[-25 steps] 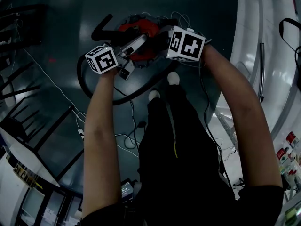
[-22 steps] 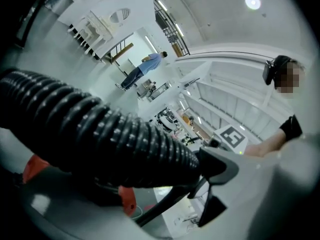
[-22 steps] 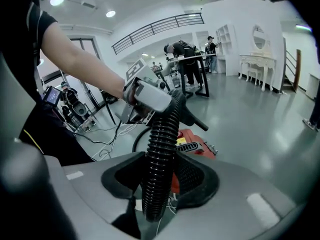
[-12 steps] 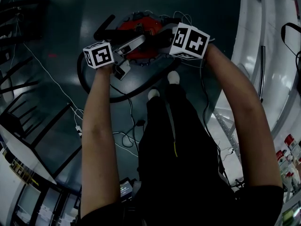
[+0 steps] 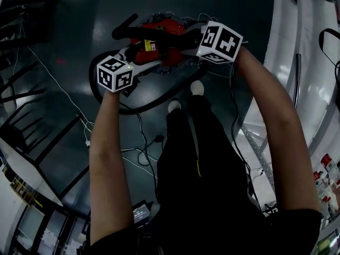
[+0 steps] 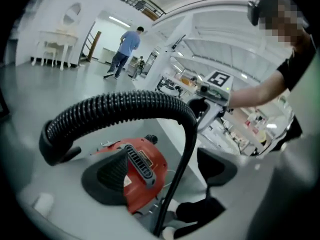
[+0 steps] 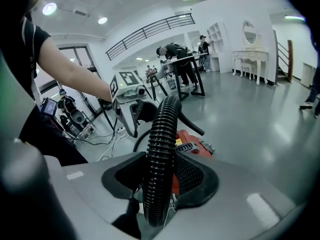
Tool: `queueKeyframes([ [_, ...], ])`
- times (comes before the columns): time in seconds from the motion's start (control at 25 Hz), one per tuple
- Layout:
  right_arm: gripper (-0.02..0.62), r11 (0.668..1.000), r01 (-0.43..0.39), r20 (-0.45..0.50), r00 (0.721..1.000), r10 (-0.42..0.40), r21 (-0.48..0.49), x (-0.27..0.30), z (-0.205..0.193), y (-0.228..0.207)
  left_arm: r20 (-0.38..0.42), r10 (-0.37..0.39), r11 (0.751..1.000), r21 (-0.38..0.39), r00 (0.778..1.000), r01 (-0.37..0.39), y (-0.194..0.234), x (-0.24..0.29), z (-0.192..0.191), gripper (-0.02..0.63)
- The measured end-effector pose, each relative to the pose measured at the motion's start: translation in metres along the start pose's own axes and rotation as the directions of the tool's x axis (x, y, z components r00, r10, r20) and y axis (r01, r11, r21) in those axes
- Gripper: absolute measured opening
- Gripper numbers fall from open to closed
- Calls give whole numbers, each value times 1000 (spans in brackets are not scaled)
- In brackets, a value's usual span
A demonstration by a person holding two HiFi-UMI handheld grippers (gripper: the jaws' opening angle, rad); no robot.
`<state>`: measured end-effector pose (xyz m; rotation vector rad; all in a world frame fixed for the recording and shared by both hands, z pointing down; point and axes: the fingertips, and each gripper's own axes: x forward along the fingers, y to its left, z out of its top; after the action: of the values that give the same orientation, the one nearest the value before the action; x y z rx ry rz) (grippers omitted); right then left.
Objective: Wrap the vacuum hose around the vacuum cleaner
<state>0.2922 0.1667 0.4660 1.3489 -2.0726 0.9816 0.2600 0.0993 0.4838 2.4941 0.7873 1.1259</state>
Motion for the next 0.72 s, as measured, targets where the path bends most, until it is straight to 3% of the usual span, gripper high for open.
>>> queueKeyframes([
  [0.2,178,1000,-12,-24,1000,12,-8,-4,-1,-2,87,189,975,99,978,-197,20,-27,11,431],
  [0.4,178,999,-37,-42,998,37,-7,-10,-2,-3,185,333,908,202,925,-368,37,-59,31,387],
  [0.48,178,998,-58,-48,997,57,-11,-13,1,-1,153,325,891,281,933,-356,37,-59,33,399],
  [0.6,178,996,-89,-66,994,87,-23,-17,6,3,52,287,850,446,957,-279,29,-44,35,433],
  [0.72,178,992,-113,-84,990,109,-49,-19,11,8,-8,246,812,547,969,-202,17,-26,45,434],
])
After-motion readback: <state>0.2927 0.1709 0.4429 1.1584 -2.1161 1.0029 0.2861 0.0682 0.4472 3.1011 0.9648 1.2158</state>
